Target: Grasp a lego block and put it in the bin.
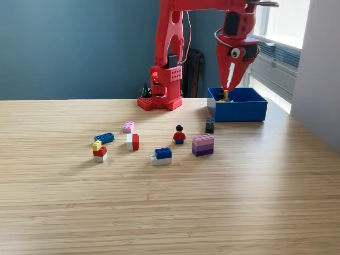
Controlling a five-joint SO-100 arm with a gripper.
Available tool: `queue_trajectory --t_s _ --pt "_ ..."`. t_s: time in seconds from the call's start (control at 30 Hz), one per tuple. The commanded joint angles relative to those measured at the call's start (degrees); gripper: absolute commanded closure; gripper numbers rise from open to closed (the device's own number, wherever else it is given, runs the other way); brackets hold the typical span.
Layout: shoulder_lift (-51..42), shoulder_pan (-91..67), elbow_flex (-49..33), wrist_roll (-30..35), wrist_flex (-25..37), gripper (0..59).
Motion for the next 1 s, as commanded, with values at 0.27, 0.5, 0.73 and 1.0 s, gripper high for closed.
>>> queue_trajectory --t_s 0.27,0.5,0.73,1.0 --pt "1.2 25.6 -1.1 -8.3 0.8 58.5" --pt "1.8 26.4 2.3 -10.1 0.8 58.5" --pt "1.8 27.6 2.4 -10.5 0.8 58.5" --pt "1.8 28.3 3.5 -10.7 0.8 58.5"
